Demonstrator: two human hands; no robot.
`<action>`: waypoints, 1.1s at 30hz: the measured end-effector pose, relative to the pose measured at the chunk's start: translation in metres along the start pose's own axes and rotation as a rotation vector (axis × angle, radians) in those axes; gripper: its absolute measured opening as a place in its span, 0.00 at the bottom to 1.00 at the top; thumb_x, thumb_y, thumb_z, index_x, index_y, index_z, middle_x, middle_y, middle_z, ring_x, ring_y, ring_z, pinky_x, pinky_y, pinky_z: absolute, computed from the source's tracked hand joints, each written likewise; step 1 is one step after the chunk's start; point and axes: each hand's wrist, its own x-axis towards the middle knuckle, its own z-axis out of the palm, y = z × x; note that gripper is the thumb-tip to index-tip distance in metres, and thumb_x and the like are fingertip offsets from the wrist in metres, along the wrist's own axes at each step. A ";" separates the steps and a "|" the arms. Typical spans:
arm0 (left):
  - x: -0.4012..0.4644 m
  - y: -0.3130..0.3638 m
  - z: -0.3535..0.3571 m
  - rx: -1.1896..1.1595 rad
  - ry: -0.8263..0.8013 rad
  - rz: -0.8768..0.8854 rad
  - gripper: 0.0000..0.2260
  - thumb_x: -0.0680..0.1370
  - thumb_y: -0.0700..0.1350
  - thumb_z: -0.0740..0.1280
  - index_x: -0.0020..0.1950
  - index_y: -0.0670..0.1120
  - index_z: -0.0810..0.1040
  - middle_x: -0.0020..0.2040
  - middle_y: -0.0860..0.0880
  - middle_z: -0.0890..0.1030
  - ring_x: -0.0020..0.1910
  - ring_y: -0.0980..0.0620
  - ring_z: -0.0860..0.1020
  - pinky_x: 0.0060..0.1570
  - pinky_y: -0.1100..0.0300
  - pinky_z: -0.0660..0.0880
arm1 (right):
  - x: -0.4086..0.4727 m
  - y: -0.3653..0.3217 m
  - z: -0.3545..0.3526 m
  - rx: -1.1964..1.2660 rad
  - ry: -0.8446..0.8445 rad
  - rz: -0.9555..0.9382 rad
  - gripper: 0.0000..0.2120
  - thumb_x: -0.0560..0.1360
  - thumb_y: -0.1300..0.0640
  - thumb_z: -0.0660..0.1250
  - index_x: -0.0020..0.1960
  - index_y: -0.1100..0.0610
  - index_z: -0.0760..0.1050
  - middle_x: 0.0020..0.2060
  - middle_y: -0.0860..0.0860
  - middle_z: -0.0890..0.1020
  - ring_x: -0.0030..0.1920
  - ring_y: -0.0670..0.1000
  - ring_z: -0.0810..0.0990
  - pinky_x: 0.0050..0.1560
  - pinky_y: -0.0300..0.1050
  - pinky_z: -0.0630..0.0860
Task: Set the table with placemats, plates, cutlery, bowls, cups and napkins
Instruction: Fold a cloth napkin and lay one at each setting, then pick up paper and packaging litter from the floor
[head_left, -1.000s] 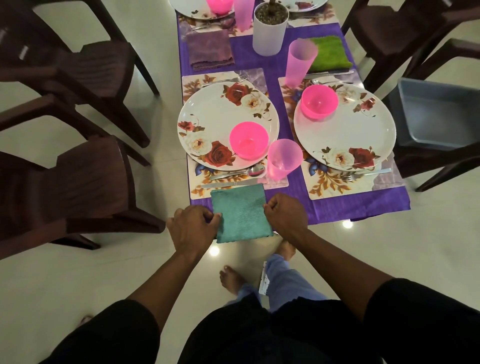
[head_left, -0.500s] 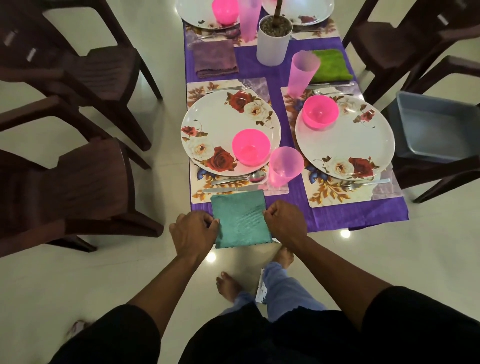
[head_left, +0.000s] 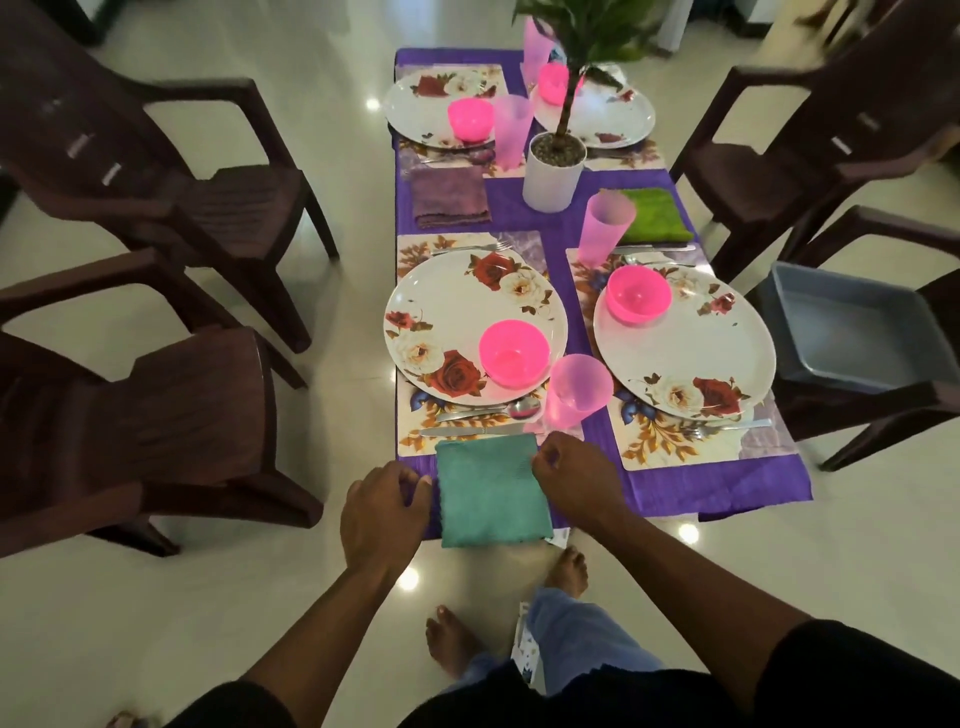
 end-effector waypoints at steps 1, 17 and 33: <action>-0.003 -0.002 -0.003 -0.016 0.002 0.013 0.11 0.81 0.56 0.67 0.55 0.49 0.78 0.52 0.53 0.82 0.50 0.52 0.80 0.52 0.50 0.82 | -0.001 -0.004 -0.002 0.007 -0.013 -0.022 0.09 0.80 0.46 0.65 0.44 0.47 0.74 0.35 0.43 0.79 0.36 0.41 0.76 0.33 0.37 0.67; 0.046 0.005 -0.101 -0.076 0.052 0.066 0.10 0.82 0.52 0.68 0.64 0.56 0.77 0.60 0.56 0.79 0.56 0.57 0.76 0.56 0.56 0.74 | 0.011 -0.145 -0.037 0.017 -0.012 -0.461 0.16 0.78 0.46 0.60 0.61 0.49 0.79 0.54 0.50 0.84 0.57 0.54 0.80 0.61 0.49 0.75; 0.032 -0.082 -0.228 0.020 0.522 -0.230 0.29 0.83 0.57 0.62 0.81 0.45 0.64 0.78 0.43 0.69 0.78 0.43 0.66 0.78 0.49 0.63 | 0.071 -0.377 -0.013 -0.275 -0.037 -1.041 0.30 0.81 0.41 0.61 0.79 0.52 0.64 0.72 0.54 0.74 0.70 0.57 0.73 0.68 0.55 0.73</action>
